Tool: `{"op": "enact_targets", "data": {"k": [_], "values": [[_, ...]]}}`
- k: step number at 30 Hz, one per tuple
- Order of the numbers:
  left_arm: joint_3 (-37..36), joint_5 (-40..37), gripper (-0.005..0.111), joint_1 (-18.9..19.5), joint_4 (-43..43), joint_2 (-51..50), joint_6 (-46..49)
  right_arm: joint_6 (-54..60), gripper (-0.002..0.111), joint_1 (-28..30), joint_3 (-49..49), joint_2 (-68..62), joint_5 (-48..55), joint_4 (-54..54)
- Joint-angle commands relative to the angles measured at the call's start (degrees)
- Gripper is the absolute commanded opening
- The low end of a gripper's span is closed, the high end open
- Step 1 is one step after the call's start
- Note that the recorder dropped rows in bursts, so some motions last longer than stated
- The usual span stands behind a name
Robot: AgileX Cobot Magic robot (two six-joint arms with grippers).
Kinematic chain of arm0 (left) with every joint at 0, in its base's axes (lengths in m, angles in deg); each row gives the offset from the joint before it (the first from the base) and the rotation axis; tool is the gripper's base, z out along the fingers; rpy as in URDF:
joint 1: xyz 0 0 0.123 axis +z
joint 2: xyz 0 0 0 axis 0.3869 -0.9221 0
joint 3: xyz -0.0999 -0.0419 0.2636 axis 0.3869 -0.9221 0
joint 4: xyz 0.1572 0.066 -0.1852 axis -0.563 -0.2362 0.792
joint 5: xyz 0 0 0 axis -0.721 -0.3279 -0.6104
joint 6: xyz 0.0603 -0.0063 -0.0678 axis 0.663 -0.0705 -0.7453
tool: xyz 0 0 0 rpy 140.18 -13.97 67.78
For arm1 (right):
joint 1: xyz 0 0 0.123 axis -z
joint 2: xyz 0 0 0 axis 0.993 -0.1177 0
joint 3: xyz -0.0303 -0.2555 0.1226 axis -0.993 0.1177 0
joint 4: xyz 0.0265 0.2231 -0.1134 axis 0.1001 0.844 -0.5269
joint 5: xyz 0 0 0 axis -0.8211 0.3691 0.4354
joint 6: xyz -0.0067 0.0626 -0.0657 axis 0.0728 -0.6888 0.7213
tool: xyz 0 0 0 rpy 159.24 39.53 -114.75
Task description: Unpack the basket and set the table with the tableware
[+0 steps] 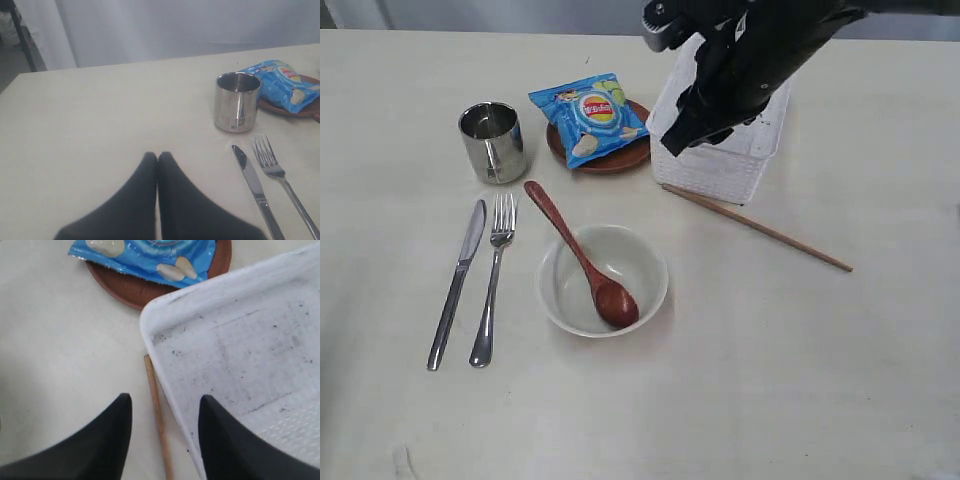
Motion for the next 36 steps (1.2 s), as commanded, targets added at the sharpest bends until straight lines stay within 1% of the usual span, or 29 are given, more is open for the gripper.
{"op": "enact_targets", "data": {"k": [1, 5, 11, 20, 23, 25, 27, 30, 32, 36], "values": [[-0.13, 0.03, 0.000, -0.29, -0.15, 0.11, -0.13, 0.85, 0.041, 0.35, -0.04, -3.15, 0.55, -0.22], [-0.13, 0.03, 0.000, -0.29, -0.15, 0.11, -0.13, 0.89, 0.041, 0.35, -0.04, -4.33, 0.54, 2.68], [-0.13, 0.03, 0.000, -0.29, -0.15, 0.11, -0.13, 0.66, 0.041, 0.35, -0.04, -4.57, 0.39, 2.82], [-0.13, 0.03, 0.000, -0.29, -0.15, 0.11, -0.13, 0.80, 0.041, 0.35, -0.04, 1.43, -1.61, 3.26], [-0.13, 0.03, 0.000, -0.29, -0.15, 0.11, -0.13, 3.15, 0.041, 0.24, -0.04, 3.30, -0.80, 11.54], [-0.13, 0.03, 0.000, -0.29, -0.15, 0.11, -0.13, 9.48, 0.040, 0.02, -0.04, 3.44, 2.07, 19.14], [-0.13, 0.03, 0.000, -0.29, -0.15, 0.11, -0.13, 12.14, 0.031, -0.77, -0.04, 2.94, 4.43, 21.25], [-0.13, 0.03, 0.000, -0.29, -0.15, 0.11, -0.13, 12.00, 0.011, -1.21, -0.04, 1.69, 5.80, 19.78], [-0.13, 0.03, 0.000, -0.29, -0.15, 0.11, -0.13, 11.09, -0.001, -1.02, 0.05, 0.72, 6.43, 19.19], [-0.13, 0.03, 0.000, -0.29, -0.15, 0.11, -0.13, 7.40, 0.000, -0.52, 0.05, -1.19, 7.47, 14.00]]}}
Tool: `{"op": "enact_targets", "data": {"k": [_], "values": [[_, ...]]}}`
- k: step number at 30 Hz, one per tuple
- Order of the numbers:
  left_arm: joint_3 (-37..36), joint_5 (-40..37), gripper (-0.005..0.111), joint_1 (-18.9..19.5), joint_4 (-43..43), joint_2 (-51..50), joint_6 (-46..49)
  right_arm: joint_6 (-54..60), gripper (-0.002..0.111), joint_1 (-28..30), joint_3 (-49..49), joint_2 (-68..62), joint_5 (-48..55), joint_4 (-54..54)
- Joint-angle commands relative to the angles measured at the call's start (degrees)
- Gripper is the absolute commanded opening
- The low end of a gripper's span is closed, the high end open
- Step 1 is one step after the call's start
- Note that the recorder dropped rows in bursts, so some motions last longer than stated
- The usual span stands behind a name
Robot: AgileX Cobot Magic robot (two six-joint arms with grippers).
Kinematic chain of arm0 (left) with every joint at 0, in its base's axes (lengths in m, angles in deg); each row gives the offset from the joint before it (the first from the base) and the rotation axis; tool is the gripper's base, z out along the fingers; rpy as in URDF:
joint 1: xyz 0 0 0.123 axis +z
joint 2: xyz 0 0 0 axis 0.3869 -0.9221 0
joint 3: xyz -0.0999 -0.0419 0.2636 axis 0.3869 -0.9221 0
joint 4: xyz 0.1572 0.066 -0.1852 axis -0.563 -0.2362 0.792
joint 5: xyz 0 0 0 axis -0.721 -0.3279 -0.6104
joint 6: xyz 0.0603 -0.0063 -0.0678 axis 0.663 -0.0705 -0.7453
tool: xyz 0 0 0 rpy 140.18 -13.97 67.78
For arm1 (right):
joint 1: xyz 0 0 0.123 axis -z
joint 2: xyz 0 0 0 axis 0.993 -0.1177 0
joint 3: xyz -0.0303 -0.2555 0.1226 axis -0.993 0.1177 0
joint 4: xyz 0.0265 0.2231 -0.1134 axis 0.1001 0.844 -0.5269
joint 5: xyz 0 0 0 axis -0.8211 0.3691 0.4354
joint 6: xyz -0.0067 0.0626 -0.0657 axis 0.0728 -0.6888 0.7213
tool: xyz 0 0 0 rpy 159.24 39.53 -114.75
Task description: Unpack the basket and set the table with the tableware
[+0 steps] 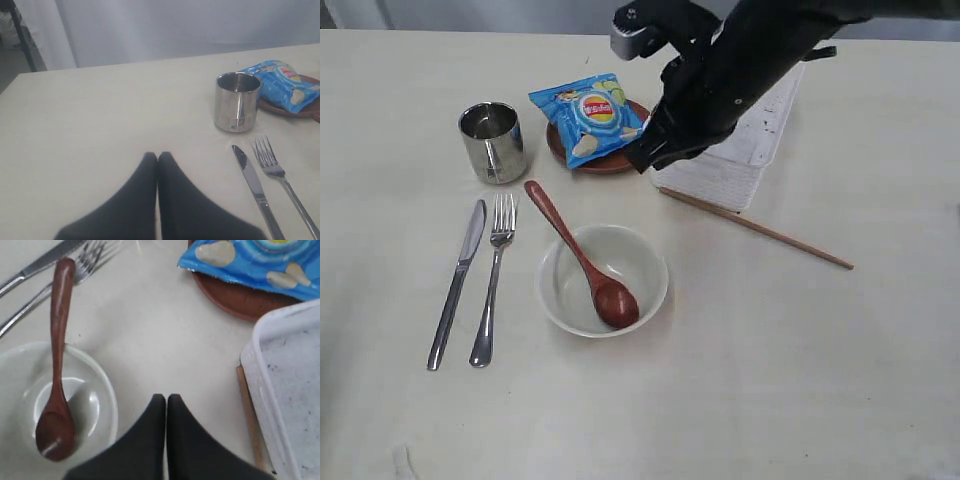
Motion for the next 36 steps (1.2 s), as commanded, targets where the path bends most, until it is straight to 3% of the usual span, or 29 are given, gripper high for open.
{"op": "enact_targets", "data": {"k": [1, 7, 15, 22, 25, 31, 36], "values": [[-0.13, 0.03, 0.000, -0.29, -0.15, 0.11, -0.13, -5.28, 0.000, 1.43, 0.05, -2.67, 1.81, -6.71], [-0.13, 0.03, 0.000, -0.29, -0.15, 0.11, -0.13, -23.75, 0.000, 6.02, -0.05, -3.65, 2.40, -21.54], [-0.13, 0.03, 0.000, -0.29, -0.15, 0.11, -0.13, -27.24, 0.000, 14.29, -0.05, -3.14, 1.06, -22.10], [-0.13, 0.03, 0.000, -0.29, -0.15, 0.11, -0.13, -28.13, 0.000, 15.00, -0.05, 0.51, 1.06, -23.74], [-0.13, 0.03, 0.000, -0.29, -0.15, 0.11, -0.13, -24.22, 0.000, 14.88, -0.05, 3.21, 0.95, -22.38], [-0.13, 0.03, 0.000, -0.29, -0.15, 0.11, -0.13, -4.28, 0.000, 14.88, -0.05, 7.16, 3.28, -7.56], [-0.13, 0.03, 0.000, -0.29, -0.15, 0.11, -0.13, 8.87, 0.000, 15.00, 1.75, 6.94, 6.47, -6.32]]}}
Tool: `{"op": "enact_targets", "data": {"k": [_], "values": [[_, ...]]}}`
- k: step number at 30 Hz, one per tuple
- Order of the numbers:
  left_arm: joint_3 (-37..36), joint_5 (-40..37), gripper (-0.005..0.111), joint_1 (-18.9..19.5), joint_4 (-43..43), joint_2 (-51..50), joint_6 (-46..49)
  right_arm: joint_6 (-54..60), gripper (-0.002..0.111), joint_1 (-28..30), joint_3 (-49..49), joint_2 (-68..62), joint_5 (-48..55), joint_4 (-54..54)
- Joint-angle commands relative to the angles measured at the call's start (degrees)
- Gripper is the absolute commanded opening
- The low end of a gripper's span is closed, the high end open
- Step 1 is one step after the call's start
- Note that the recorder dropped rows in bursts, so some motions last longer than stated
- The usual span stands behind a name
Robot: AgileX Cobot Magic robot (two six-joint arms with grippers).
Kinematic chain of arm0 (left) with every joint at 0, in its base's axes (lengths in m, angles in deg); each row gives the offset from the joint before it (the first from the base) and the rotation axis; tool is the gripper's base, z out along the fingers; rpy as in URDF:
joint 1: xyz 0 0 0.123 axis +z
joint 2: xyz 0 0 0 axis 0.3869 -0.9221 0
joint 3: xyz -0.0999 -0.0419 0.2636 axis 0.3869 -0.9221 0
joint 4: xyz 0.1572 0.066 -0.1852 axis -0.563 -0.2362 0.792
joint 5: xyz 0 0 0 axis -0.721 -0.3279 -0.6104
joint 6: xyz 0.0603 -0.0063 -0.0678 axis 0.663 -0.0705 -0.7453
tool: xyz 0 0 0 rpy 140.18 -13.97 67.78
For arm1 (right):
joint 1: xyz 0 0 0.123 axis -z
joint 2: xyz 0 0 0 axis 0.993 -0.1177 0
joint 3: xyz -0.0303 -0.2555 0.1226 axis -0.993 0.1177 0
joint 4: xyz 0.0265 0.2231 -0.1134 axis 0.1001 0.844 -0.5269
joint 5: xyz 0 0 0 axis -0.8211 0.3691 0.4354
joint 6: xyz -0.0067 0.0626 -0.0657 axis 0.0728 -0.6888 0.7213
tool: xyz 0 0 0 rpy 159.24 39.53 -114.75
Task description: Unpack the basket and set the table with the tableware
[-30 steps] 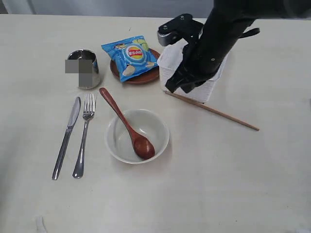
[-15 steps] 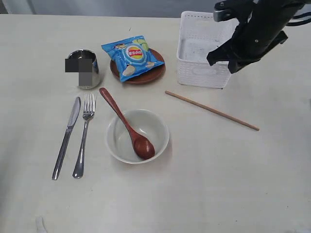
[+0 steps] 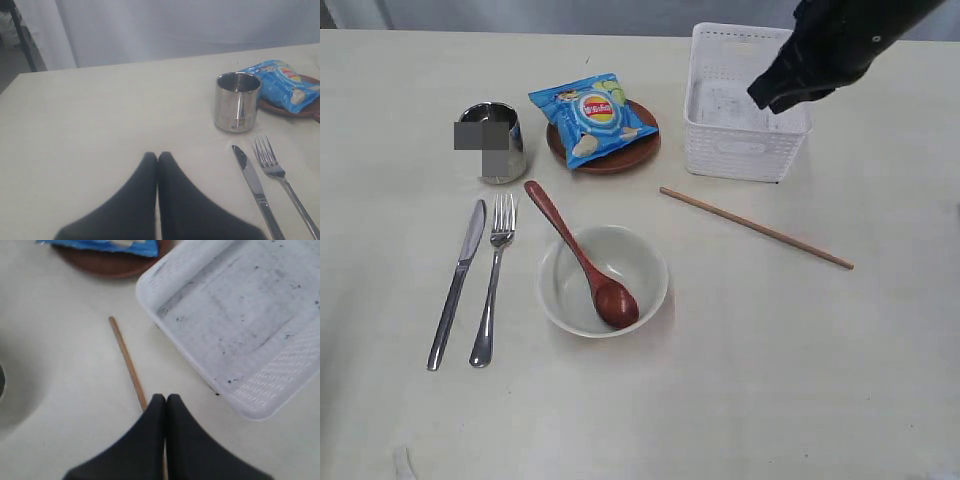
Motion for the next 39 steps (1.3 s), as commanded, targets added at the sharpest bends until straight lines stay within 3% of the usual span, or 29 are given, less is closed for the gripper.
{"op": "enact_targets", "data": {"k": [1, 14, 24, 29, 31, 36, 39], "values": [[-0.13, 0.03, 0.000, -0.29, -0.15, 0.11, -0.13, 11.53, 0.000, 0.37, 2.56, 0.03, 1.75, 0.39], [-0.13, 0.03, 0.000, -0.29, -0.15, 0.11, -0.13, 16.46, 0.000, 0.37, 19.57, 0.13, -9.05, -9.67], [-0.13, 0.03, 0.000, -0.29, -0.15, 0.11, -0.13, 9.76, 0.000, 2.45, 20.25, -1.38, -12.09, -10.61], [-0.13, 0.03, 0.000, -0.29, -0.15, 0.11, -0.13, 12.71, 0.000, 2.29, 20.25, -1.49, -13.28, -4.14], [-0.13, 0.03, 0.000, -0.29, -0.15, 0.11, -0.13, 13.88, 0.007, 1.54, 20.25, -1.49, -13.02, -2.50], [-0.13, 0.03, 0.000, -0.29, -0.15, 0.11, -0.13, 14.91, 0.038, 0.18, 20.25, -1.49, -13.79, -1.96], [-0.13, 0.03, 0.000, -0.29, 0.23, 0.11, -0.13, 14.55, 0.042, 0.18, 20.25, -1.61, -14.71, -1.96]]}}
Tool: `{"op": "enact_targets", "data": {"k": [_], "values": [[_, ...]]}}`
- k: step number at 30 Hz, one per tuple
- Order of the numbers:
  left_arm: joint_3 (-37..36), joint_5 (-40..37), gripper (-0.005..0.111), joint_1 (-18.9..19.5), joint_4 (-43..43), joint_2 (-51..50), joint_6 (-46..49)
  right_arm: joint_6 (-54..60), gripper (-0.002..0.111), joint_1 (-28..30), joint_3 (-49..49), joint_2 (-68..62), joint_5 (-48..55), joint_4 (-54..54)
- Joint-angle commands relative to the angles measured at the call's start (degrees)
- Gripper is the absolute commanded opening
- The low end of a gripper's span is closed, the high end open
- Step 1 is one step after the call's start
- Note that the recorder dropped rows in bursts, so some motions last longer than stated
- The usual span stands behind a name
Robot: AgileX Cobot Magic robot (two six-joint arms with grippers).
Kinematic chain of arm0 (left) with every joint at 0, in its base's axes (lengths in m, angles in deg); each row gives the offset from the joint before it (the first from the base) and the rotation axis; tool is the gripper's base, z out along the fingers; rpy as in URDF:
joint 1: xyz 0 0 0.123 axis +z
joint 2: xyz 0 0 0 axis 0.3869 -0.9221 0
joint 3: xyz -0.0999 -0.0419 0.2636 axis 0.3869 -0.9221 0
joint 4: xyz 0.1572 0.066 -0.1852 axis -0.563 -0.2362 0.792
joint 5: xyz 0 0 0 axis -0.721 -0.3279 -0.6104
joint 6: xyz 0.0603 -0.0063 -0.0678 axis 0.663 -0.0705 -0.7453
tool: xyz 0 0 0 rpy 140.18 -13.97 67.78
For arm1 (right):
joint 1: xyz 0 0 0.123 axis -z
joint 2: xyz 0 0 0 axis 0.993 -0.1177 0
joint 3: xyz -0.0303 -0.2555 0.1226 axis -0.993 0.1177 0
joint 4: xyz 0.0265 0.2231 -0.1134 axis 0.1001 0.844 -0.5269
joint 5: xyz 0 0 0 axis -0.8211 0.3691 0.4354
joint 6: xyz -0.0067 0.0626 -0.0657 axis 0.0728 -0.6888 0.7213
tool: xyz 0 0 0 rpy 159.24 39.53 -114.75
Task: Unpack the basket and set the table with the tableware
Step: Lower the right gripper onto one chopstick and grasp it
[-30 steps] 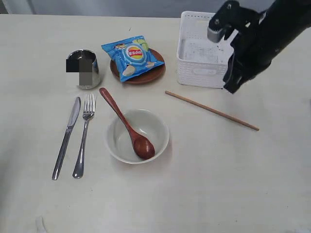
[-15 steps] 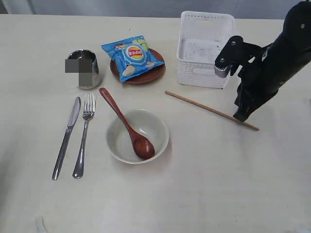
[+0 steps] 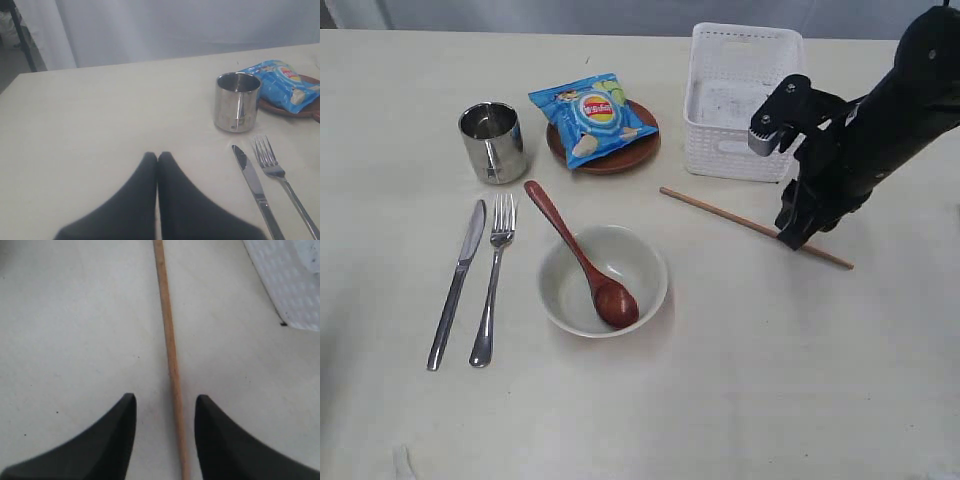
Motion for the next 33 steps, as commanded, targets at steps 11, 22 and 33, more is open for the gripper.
{"op": "enact_targets", "data": {"k": [11, 22, 33], "values": [[-0.13, 0.03, 0.000, -0.29, 0.23, 0.11, -0.13, 0.43, 0.042, -0.02, 0.04, -3.79, -3.35, 2.63], [-0.13, 0.03, 0.000, -0.29, 0.23, 0.11, -0.13, 0.89, 0.042, -0.02, -0.06, -7.90, -6.47, 3.43], [-0.13, 0.03, 0.000, -0.29, 0.00, 0.11, -0.13, 0.89, 0.034, -0.02, -0.06, -11.55, -6.80, 6.05]]}}
